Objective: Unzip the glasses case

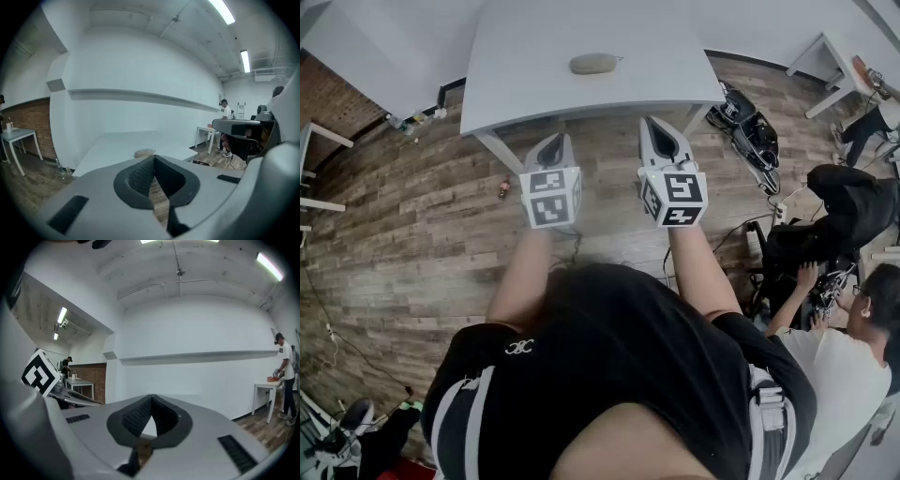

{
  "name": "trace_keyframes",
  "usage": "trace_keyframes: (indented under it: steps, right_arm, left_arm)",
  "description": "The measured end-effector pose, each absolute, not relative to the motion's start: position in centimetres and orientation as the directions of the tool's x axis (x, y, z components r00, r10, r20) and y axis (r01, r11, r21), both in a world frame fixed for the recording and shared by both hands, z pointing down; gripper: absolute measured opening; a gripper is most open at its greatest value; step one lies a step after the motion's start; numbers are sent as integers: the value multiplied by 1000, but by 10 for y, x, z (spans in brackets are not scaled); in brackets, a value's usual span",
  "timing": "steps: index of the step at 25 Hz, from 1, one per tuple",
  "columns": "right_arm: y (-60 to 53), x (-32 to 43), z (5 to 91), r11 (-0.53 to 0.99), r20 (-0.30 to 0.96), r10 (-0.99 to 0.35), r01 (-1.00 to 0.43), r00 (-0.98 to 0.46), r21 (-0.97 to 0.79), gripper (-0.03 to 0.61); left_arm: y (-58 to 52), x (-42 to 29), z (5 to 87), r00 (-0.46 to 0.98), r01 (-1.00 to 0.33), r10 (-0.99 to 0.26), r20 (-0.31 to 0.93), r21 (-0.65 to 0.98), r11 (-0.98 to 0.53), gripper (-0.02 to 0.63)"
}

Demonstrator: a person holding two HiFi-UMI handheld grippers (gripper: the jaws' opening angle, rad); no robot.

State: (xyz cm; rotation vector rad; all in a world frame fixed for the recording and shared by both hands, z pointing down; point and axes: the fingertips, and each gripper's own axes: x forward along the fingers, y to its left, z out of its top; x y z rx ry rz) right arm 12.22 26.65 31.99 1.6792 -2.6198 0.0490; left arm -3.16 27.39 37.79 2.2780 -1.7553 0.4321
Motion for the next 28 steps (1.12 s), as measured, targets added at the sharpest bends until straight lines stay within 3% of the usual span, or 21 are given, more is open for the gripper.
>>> trace_keyframes:
  steps: [21, 28]
  right_arm:
    - [259, 94, 350, 360, 95, -927, -932, -363, -52, 8]
    - [240, 49, 354, 343, 103, -933, -939, -345, -41, 8]
  left_arm:
    - [246, -51, 385, 307, -941, -880, 362, -23, -337, -3]
    - [216, -92, 387, 349, -927, -868, 353, -3, -374, -3]
